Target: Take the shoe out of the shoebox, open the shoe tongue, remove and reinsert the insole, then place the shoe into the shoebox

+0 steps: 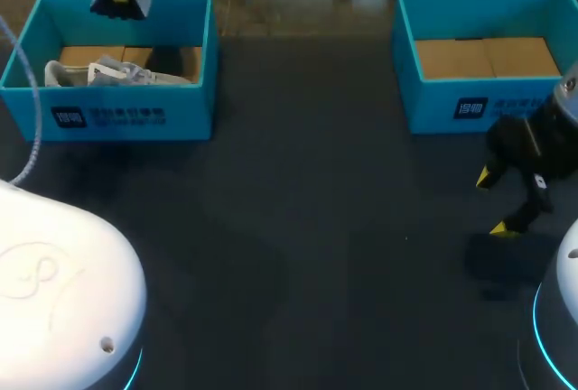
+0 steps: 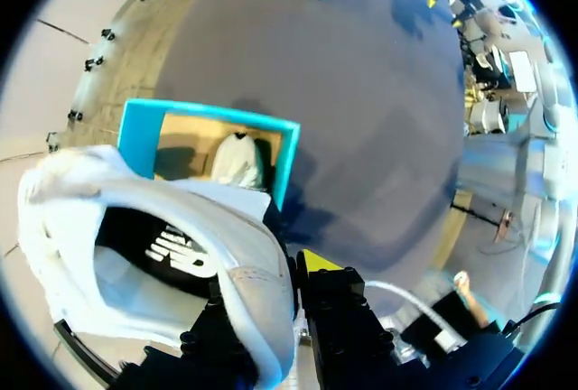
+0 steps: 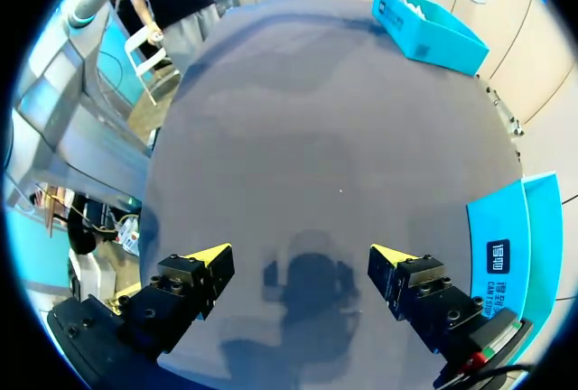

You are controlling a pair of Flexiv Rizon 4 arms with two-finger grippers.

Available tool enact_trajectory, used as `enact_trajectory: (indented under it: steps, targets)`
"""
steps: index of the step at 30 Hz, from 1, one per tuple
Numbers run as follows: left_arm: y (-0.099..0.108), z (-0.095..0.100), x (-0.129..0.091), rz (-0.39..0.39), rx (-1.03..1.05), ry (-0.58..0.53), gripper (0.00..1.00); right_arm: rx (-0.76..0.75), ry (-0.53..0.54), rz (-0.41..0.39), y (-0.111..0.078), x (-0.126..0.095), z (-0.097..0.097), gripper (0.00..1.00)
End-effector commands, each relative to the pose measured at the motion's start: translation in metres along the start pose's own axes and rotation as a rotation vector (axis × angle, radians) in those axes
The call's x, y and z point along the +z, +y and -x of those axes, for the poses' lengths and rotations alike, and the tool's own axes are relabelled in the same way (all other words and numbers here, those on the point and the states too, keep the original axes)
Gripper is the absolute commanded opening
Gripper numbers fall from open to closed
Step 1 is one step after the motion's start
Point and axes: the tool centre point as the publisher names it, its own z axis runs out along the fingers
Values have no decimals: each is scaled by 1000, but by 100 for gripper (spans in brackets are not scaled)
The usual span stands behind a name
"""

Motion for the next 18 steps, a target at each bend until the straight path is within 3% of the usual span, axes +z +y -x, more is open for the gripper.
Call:
enact_trajectory:
  steps: [1, 11, 13, 18]
  targets:
    - [29, 31, 3, -58, 22, 29, 0, -1, -1, -2, 0, 1, 0, 100]
    - [54, 59, 8, -32, 236, -2, 0, -1, -1, -2, 0, 1, 0, 100]
    - [61, 58, 16, -21, 420, -77, 0, -1, -1, -2, 0, 1, 0, 100]
    - [61, 58, 16, -21, 420, -77, 0, -1, -1, -2, 0, 1, 0, 100]
